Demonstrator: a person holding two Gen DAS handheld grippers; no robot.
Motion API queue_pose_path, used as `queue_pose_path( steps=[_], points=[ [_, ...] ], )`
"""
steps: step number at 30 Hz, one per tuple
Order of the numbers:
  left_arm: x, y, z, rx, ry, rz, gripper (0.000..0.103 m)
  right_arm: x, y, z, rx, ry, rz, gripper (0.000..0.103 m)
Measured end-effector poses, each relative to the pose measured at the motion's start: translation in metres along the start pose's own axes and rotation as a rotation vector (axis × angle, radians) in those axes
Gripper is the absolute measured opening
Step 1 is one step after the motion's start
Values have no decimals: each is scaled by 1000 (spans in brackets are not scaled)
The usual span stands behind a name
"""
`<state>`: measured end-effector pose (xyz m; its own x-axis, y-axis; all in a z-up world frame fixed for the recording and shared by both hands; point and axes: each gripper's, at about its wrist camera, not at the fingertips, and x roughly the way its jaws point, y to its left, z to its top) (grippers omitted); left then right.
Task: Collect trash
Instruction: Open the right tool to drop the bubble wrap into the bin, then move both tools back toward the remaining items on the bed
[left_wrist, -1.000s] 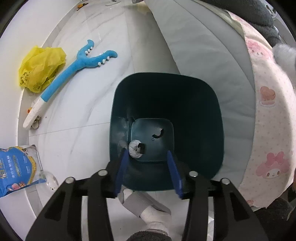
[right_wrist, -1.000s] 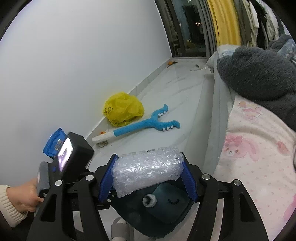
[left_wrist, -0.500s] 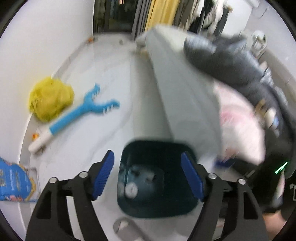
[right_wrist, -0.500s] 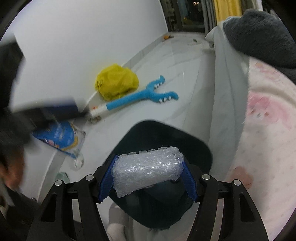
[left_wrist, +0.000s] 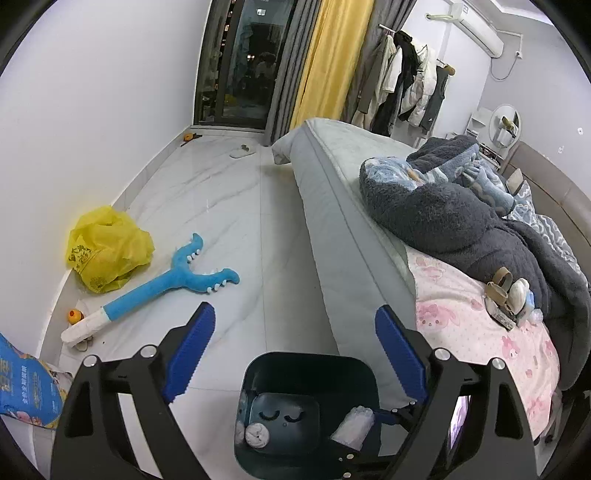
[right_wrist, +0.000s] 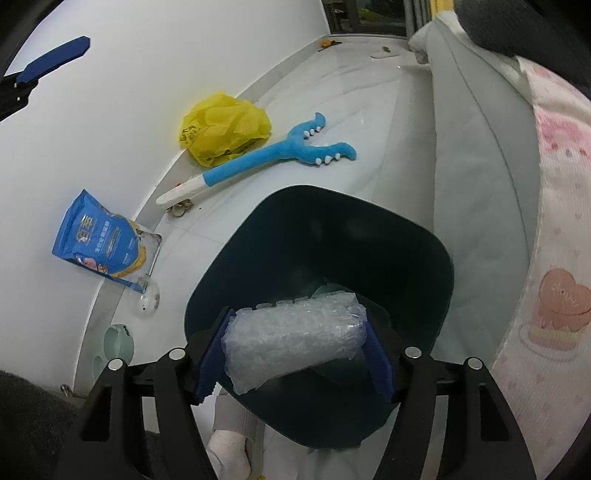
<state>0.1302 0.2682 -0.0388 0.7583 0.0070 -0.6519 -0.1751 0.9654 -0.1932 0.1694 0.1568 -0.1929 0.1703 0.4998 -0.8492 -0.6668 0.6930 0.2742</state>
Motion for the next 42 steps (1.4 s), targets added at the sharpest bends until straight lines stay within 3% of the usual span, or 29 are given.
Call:
queue_pose_path(
  steps=[7,18,21,35,42],
  points=[
    [-6,-23,6,56,-51,-14,97,-17,2,5,-8,-37,18,91],
    [-25,-65,23,79,-122,-57,99,-81,-13,12,3,-153,29,91],
    [-23,-80,28,88,-134,-76,99,-109,-21,11,-37,-208,-10,92],
    [11,-167,22,170,-97,-158,99,-197,-130,-10,102,-404,-153,96],
    [33,-194,23,171,-75,-178,99,-216,-178,-23,132,-423,-261,96]
  ],
)
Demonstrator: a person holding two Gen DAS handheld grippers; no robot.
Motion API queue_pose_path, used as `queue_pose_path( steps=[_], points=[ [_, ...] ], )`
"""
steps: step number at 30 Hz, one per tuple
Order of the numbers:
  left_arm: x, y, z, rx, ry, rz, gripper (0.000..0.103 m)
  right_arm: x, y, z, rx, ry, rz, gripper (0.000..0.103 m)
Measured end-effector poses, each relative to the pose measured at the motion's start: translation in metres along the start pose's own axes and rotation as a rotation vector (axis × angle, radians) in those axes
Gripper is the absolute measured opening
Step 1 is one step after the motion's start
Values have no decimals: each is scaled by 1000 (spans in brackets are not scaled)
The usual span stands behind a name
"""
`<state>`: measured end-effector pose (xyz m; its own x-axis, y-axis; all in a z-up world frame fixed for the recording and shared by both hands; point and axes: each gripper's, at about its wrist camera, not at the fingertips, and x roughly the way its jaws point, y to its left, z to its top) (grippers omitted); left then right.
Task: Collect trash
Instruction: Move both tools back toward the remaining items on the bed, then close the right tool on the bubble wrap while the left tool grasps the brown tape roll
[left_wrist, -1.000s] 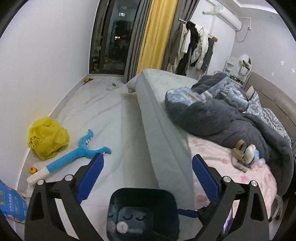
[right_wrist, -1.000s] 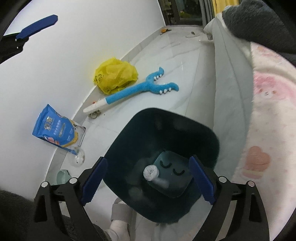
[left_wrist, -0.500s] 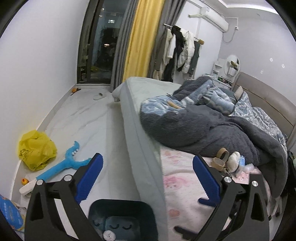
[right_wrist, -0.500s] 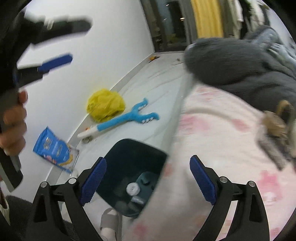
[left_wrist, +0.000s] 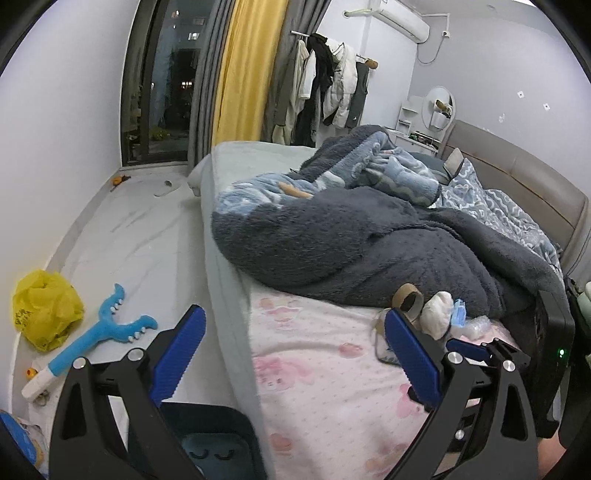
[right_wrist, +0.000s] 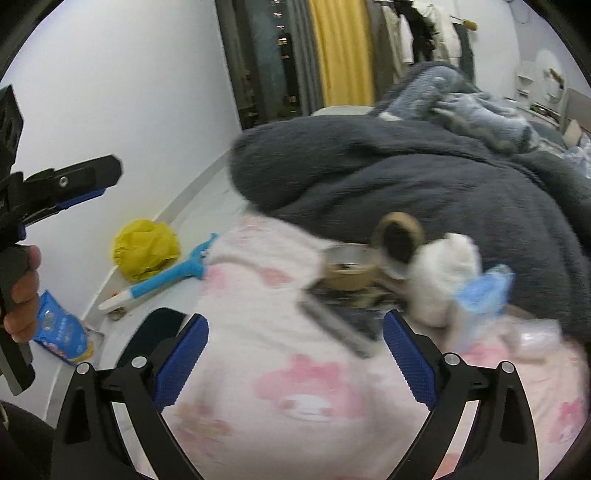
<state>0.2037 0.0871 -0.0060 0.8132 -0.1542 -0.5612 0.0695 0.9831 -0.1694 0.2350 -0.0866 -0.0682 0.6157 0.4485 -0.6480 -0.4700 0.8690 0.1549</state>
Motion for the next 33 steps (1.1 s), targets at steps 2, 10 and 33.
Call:
queue_pose_path(
  steps=[2,10,33],
  points=[
    [8,-9,0,11,8,-10,99,-4,-20,1,24,-8,-34,96],
    [38,-38,-5,76,50,-33,98,-25,-83,1,101,-58,-179,96],
    [119,-97,-17,145,160,-123,96,-10,-187,-22,193,71,-243,96]
  ],
)
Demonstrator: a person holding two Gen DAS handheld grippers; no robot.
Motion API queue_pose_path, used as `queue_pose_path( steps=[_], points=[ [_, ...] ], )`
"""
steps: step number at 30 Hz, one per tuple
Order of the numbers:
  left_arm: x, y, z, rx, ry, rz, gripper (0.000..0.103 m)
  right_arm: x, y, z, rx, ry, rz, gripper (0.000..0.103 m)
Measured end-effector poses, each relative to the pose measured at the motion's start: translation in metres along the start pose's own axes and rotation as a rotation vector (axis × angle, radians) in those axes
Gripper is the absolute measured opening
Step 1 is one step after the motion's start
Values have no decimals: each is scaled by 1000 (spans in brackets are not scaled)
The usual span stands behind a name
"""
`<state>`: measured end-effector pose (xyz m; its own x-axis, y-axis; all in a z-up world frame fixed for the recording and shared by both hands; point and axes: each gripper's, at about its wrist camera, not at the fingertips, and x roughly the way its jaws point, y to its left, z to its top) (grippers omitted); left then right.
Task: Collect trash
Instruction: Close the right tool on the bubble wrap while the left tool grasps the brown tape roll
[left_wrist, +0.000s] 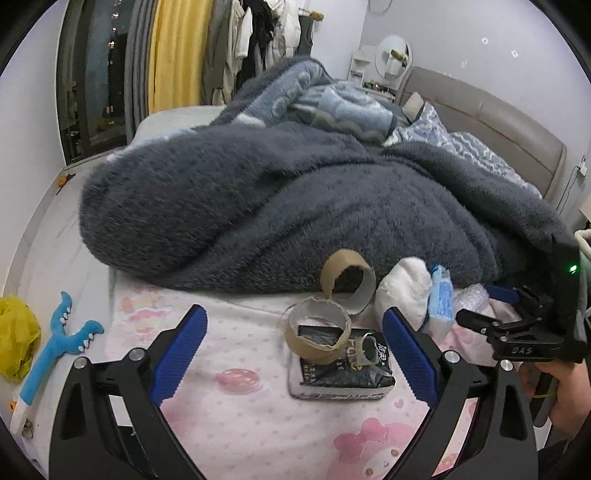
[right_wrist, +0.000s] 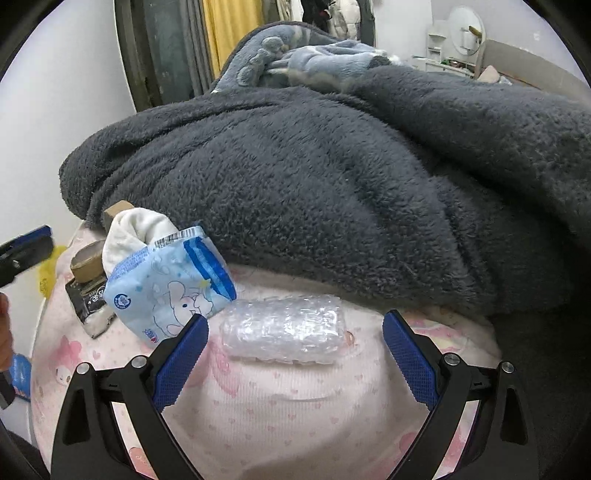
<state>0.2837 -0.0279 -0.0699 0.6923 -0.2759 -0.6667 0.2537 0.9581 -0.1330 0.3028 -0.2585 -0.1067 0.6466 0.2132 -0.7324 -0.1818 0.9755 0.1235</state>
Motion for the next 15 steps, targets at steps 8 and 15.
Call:
queue_pose_path(
  steps=[8,15],
  points=[
    [27,-8,-6,16,55,7,82,11,7,2,-52,54,13,69],
    [34,-4,-5,-31,75,-16,62,12,6,5,-22,66,30,62]
  ],
)
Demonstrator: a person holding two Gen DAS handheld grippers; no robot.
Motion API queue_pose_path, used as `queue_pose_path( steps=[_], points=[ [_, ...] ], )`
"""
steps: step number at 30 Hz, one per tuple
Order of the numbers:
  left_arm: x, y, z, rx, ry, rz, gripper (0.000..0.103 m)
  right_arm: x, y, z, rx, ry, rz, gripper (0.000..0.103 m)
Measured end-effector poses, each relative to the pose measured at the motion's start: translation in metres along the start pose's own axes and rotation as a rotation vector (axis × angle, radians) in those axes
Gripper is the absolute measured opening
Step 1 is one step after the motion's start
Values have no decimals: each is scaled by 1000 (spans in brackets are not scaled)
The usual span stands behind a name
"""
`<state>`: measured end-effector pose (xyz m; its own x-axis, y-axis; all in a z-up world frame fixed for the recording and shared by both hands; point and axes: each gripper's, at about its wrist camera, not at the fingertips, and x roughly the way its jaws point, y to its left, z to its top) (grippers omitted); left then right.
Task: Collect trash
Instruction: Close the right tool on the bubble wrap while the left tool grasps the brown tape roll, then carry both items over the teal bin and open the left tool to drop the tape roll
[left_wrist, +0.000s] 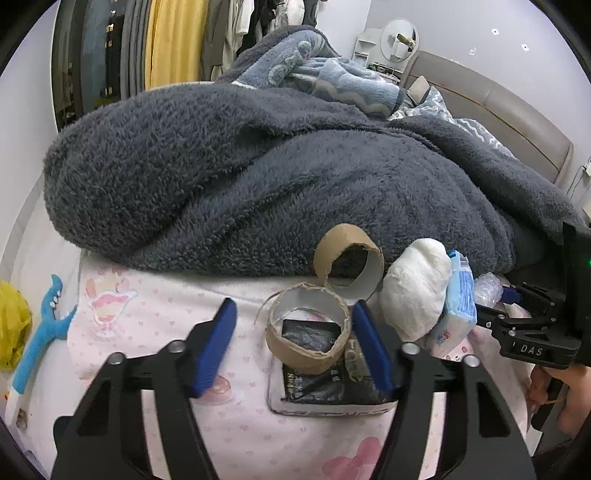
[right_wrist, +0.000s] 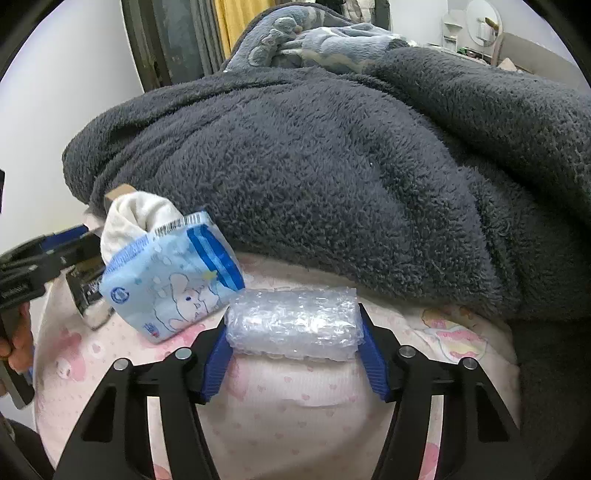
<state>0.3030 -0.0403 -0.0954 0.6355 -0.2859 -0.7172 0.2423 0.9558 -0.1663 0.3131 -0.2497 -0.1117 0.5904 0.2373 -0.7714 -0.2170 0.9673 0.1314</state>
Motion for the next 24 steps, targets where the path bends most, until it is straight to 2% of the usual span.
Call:
queue_pose_path(
  steps=[3,7,15,24],
  points=[
    [2,-5,-2,4,15,-17,50,-6,2,4,14,-19,7,62],
    [1,-8,-6,15,21,-16,47,-15,6,6,20,-41,11,62],
    [-29,2,-7,-12,-27,6,47,-33,14,4,42,-80,12,62],
    [-58,22,-18,-63,-30,56,47,-51,54,7,12,-148,52,62]
  ],
)
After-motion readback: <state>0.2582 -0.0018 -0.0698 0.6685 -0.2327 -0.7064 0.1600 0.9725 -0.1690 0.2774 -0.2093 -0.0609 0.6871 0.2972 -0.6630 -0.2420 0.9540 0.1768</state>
